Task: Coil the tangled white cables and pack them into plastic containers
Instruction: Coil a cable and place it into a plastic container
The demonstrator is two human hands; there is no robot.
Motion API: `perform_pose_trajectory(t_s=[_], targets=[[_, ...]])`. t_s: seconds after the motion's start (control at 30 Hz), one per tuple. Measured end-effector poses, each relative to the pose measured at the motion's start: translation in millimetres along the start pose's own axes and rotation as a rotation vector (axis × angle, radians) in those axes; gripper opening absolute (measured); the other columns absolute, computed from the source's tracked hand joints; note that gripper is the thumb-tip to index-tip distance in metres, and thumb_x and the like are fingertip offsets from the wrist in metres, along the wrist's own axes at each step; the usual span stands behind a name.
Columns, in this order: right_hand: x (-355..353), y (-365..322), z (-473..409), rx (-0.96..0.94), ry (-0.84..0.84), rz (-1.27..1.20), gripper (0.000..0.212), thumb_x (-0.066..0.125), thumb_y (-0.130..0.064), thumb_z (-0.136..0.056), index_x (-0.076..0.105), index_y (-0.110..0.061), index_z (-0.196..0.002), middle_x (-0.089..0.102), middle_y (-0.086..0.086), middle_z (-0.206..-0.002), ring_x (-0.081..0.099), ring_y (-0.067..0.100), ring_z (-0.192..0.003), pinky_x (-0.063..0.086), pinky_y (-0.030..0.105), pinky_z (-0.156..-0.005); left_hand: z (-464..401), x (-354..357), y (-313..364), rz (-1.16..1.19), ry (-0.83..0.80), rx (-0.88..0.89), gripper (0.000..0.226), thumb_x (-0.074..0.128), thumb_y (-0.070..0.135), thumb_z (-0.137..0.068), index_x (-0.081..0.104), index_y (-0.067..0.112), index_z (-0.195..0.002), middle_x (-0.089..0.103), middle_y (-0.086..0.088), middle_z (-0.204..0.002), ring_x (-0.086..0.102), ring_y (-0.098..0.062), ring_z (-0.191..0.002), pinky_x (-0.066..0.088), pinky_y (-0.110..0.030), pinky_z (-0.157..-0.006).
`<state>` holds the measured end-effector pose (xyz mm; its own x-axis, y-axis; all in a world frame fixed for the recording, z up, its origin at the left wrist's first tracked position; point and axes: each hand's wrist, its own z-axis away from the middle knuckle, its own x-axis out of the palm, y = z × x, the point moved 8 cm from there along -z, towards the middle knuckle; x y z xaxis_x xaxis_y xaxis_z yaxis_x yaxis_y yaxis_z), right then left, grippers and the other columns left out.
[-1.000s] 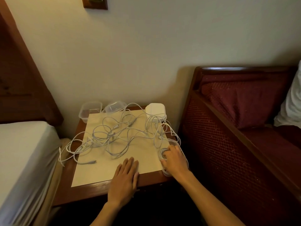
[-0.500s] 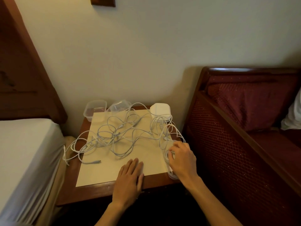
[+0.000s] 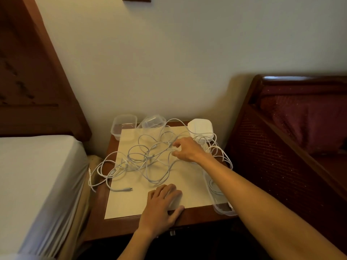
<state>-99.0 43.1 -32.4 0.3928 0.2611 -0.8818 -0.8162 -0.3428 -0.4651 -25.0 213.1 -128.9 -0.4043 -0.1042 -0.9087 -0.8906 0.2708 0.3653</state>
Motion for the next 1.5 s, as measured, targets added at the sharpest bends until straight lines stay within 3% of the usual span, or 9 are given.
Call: perform_pose_trajectory(t_s=[0.17,0.37,0.63,0.87,1.0,1.13,1.23,1.33,1.5], targets=[[-47.1,13.1,-24.5,0.075,0.484,-0.037,0.021,0.052,-0.015,-0.089,0.073,-0.011,-0.089,0.066,0.005,-0.106,0.053,0.023,-0.107,0.053,0.041,-0.08,-1.7,0.8,-1.4,0.023,-0.016,-0.024,0.046,0.028,0.071,-0.092,0.039,0.048,-0.13,0.032,0.023,-0.145,0.025,-0.006,-0.135,0.024,-0.031,-0.105],[-22.6,32.4,-81.0,0.105,-0.003,0.166,0.037,0.055,-0.01,-0.089,0.063,-0.013,-0.125,0.041,0.01,-0.148,0.026,0.029,-0.141,0.023,0.046,-0.114,-1.9,0.0,-1.2,0.03,-0.035,-0.032,0.046,0.029,0.07,-0.091,0.04,0.047,-0.13,0.031,0.022,-0.145,0.023,-0.006,-0.136,0.022,-0.03,-0.106],[-74.4,24.6,-70.5,-0.121,0.454,-0.192,0.034,0.042,0.015,-0.069,0.055,-0.017,-0.069,0.06,0.003,-0.068,0.057,0.027,-0.067,0.05,0.048,-0.06,-3.5,-1.2,-0.2,0.025,-0.045,-0.032,0.046,0.028,0.071,-0.091,0.039,0.048,-0.129,0.031,0.024,-0.144,0.022,-0.005,-0.136,0.02,-0.029,-0.105],[-131.0,-9.6,-25.2,-0.323,0.524,-0.355,0.036,0.046,0.016,-0.078,0.053,-0.019,-0.075,0.067,0.004,-0.075,0.065,0.02,-0.073,0.057,0.038,-0.068,-3.7,0.1,-2.9,0.146,-0.072,-0.022,0.048,0.039,0.072,-0.086,0.055,0.043,-0.121,0.04,0.03,-0.134,0.03,0.004,-0.129,0.027,-0.026,-0.102],[-168.3,-43.3,-3.8,-0.484,0.415,-0.302,0.037,0.058,0.013,-0.085,0.055,-0.023,-0.079,0.072,0.006,-0.083,0.07,0.014,-0.076,0.057,0.025,-0.074,-26.6,-95.7,4.7,0.318,0.313,-0.058,0.027,0.059,0.049,-0.088,0.071,0.027,-0.08,0.068,0.02,-0.078,0.061,0.002,-0.061,0.051,-0.024,-0.061],[-191.1,-78.2,16.9,-0.619,0.339,-0.2,0.029,0.06,0.013,-0.085,0.057,-0.015,-0.08,0.073,0.007,-0.085,0.07,0.012,-0.076,0.057,0.024,-0.076,-71.9,-240.3,28.0,0.367,0.766,-0.024,0.014,0.067,0.019,-0.091,0.066,0.014,-0.104,0.065,0.005,-0.1,0.062,-0.007,-0.065,0.049,-0.017,-0.057],[-193.4,-95.7,31.4,-0.667,0.31,-0.157,0.026,0.062,0.012,-0.085,0.059,-0.013,-0.082,0.073,0.006,-0.084,0.071,0.011,-0.078,0.058,0.028,-0.078,-121.4,-277.3,29.7,0.453,0.536,-0.103,0.042,0.064,0.008,-0.091,0.054,0.01,-0.132,0.054,0.004,-0.119,0.065,-0.012,-0.075,0.053,-0.019,-0.065],[-199.9,-101.1,46.9,-0.674,0.362,-0.181,0.024,0.063,0.011,-0.086,0.058,-0.012,-0.085,0.073,0.008,-0.085,0.071,0.009,-0.079,0.056,0.02,-0.078,-134.9,-285.5,34.9,0.513,0.322,-0.074,0.017,0.058,0.003,-0.094,0.069,0.002,-0.106,0.069,-0.015,-0.094,0.066,-0.02,-0.067,0.058,-0.04,-0.062],[-178.9,-81.7,47.3,-0.521,0.389,-0.066,0.023,0.057,0.003,-0.092,0.053,-0.009,-0.112,0.07,0.008,-0.089,0.068,0.016,-0.078,0.055,0.023,-0.077,-110.4,-353.8,79.6,0.406,0.612,0.149,0.015,0.055,0.003,-0.095,0.069,0.007,-0.098,0.069,-0.006,-0.087,0.067,-0.021,-0.066,0.058,-0.028,-0.066]])
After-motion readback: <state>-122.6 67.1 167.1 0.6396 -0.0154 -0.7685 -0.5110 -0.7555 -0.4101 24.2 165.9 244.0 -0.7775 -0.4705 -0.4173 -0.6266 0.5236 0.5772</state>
